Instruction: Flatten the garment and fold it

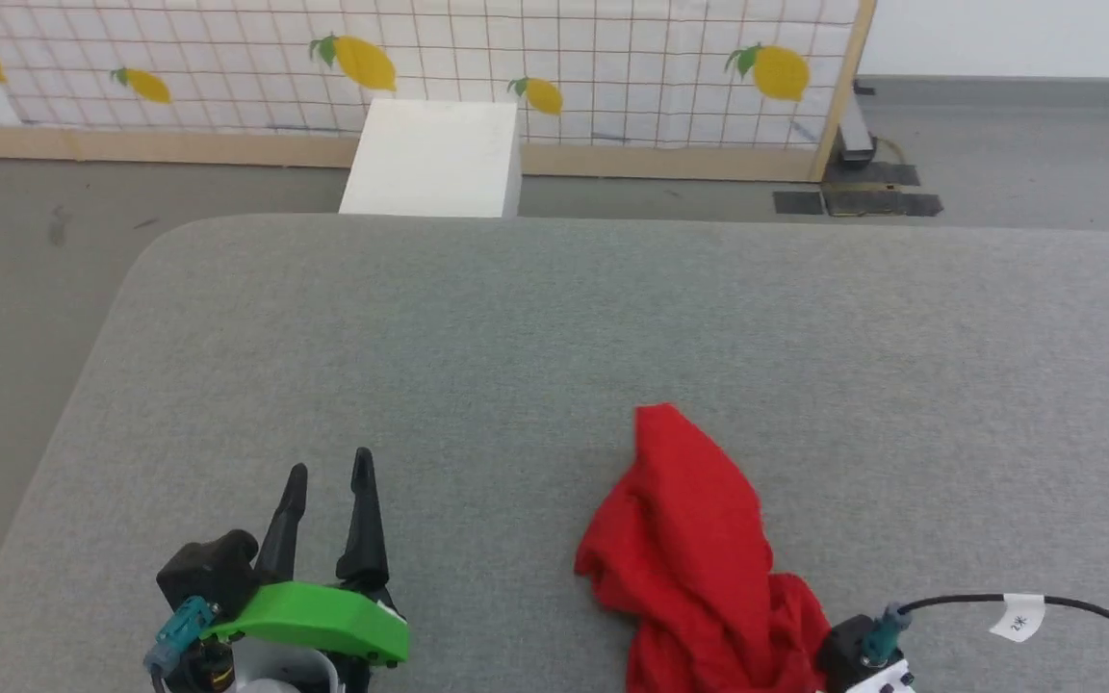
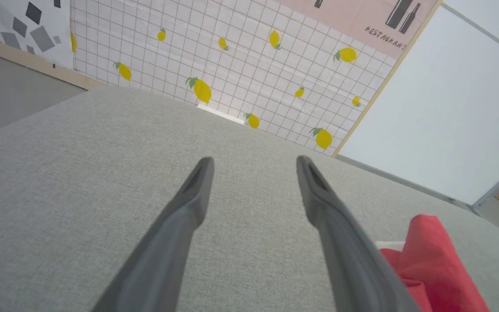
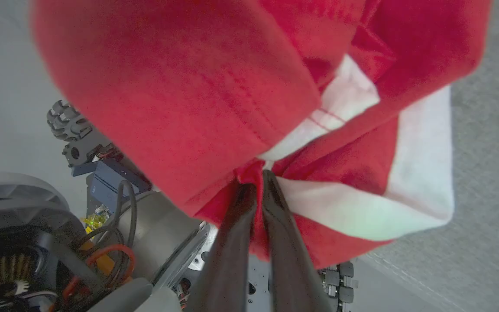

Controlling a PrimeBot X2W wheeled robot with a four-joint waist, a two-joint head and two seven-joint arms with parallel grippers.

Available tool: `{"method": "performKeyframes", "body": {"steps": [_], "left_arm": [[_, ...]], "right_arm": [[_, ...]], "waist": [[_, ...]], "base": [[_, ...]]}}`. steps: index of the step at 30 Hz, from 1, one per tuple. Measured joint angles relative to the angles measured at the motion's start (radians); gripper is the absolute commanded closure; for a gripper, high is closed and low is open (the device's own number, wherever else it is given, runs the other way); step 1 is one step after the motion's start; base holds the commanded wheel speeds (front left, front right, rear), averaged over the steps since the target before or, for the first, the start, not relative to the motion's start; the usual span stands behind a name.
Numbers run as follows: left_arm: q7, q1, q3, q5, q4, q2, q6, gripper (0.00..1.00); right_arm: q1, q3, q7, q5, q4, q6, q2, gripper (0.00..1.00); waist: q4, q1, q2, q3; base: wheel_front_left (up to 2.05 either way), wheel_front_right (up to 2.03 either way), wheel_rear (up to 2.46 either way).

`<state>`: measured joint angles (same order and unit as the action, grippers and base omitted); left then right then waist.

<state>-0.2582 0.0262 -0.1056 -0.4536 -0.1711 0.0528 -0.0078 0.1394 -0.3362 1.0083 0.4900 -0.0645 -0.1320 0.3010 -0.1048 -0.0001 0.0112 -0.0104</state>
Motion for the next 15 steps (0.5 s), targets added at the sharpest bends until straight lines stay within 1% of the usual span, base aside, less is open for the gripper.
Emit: {"method": "performKeyframes", "body": {"steps": [1, 2, 5, 7, 8, 9, 12, 14, 15], "left_arm": [[0.0, 0.0, -0.002, 0.0, -0.002, 0.0, 0.0, 0.0], [0.0, 0.0, -0.002, 0.0, -0.003, 0.0, 0.0, 0.0], [0.0, 0.0, -0.003, 0.0, -0.009, 0.0, 0.0, 0.0], [0.0, 0.0, -0.003, 0.0, -0.012, 0.0, 0.0, 0.0], [0.0, 0.0, -0.003, 0.0, -0.014, 0.0, 0.0, 0.0], [0.0, 0.0, -0.004, 0.0, -0.014, 0.0, 0.0, 0.0], [0.0, 0.0, -0.005, -0.002, -0.015, 0.0, 0.0, 0.0], [0.0, 0.0, -0.006, -0.002, -0.014, 0.0, 0.0, 0.0], [0.0, 0.0, -0.007, -0.003, -0.014, 0.0, 0.0, 0.0]], "right_arm": [[0.005, 0.003, -0.007, -0.012, -0.001, 0.0, -0.002, 0.74], [0.005, 0.019, -0.023, -0.011, -0.003, 0.0, -0.016, 0.0], [-0.005, 0.066, -0.1, -0.017, -0.018, 0.0, -0.063, 0.0], [-0.027, 0.12, -0.178, -0.018, -0.03, 0.0, -0.109, 0.0], [-0.08, 0.211, -0.281, -0.042, -0.032, 0.0, -0.162, 0.0], [-0.096, 0.244, -0.313, -0.06, -0.027, 0.0, -0.179, 0.0], [-0.133, 0.288, -0.35, -0.112, 0.009, 0.0, -0.2, 0.0], [-0.151, 0.29, -0.352, -0.146, 0.043, 0.0, -0.208, 0.0], [-0.167, 0.29, -0.352, -0.182, 0.073, 0.0, -0.213, 0.0]], "waist": [[0.003, 0.0, 0.0, 0.001], [0.005, 0.0, 0.0, 0.0], [0.005, 0.0, 0.0, -0.002], [0.003, 0.0, 0.0, -0.002], [-0.003, 0.0, 0.0, -0.004], [-0.006, 0.0, 0.0, -0.004], [-0.014, 0.0, 0.0, -0.009], [-0.018, 0.0, 0.0, -0.013], [-0.021, 0.0, 0.0, -0.017]], "base": [[0.0, 0.0, 0.0], [0.0, 0.0, 0.0], [0.0, 0.0, 0.0], [0.0, 0.0, 0.0], [0.0, 0.0, 0.0], [0.0, 0.0, 0.0], [0.0, 0.0, 0.0], [0.0, 0.0, 0.0], [0.0, 0.0, 0.0]]}}
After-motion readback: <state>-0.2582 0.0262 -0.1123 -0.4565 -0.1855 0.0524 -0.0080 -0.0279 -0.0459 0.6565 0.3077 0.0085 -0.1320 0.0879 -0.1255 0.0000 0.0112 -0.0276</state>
